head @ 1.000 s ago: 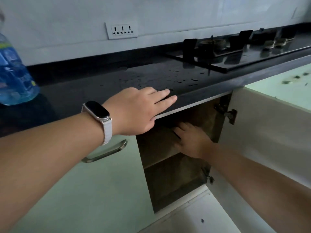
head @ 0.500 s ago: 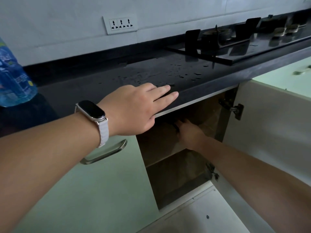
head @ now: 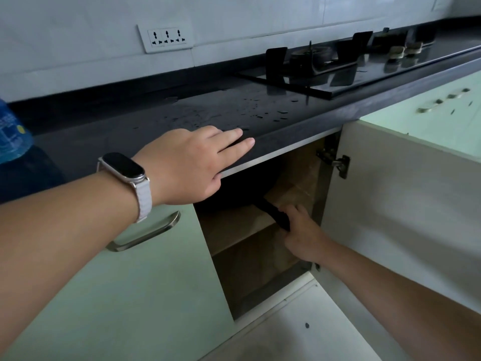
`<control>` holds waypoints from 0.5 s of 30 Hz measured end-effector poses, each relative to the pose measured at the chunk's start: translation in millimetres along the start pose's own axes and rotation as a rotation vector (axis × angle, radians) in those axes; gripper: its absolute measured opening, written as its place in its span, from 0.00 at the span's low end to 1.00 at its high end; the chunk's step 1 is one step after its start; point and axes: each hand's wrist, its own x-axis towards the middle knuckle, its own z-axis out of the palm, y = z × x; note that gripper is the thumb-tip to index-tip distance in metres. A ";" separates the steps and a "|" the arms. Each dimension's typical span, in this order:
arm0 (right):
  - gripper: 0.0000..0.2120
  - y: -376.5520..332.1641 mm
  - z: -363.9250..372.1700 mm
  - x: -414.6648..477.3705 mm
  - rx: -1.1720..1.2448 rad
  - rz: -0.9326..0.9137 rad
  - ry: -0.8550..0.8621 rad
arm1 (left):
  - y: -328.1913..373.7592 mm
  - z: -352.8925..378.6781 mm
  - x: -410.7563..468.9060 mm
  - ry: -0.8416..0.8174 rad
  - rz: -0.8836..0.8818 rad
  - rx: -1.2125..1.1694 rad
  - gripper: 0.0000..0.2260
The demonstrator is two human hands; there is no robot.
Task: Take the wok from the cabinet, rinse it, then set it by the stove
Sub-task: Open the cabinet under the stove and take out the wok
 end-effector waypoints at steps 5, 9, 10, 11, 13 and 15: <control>0.15 1.1 -15.2 7.7 0.268 0.182 -0.143 | -0.3 0.2 0.4 -0.010 0.000 0.004 0.30; 0.13 -9.2 -30.9 23.2 0.354 0.285 -0.235 | 0.5 -1.0 0.2 -0.006 0.001 0.008 0.30; 0.13 -8.6 -33.5 27.9 0.365 0.300 -0.253 | 0.6 -1.2 0.3 -0.007 0.000 0.008 0.30; 0.13 -8.3 -36.5 31.3 0.388 0.315 -0.270 | 0.6 -1.1 0.4 -0.008 0.001 0.008 0.30; 0.12 -5.9 -41.2 36.9 0.457 0.365 -0.312 | 0.4 -1.0 0.8 -0.009 0.004 0.005 0.30; 0.13 -4.9 -44.0 40.5 0.524 0.417 -0.378 | 0.1 -1.0 0.7 -0.011 0.004 0.003 0.30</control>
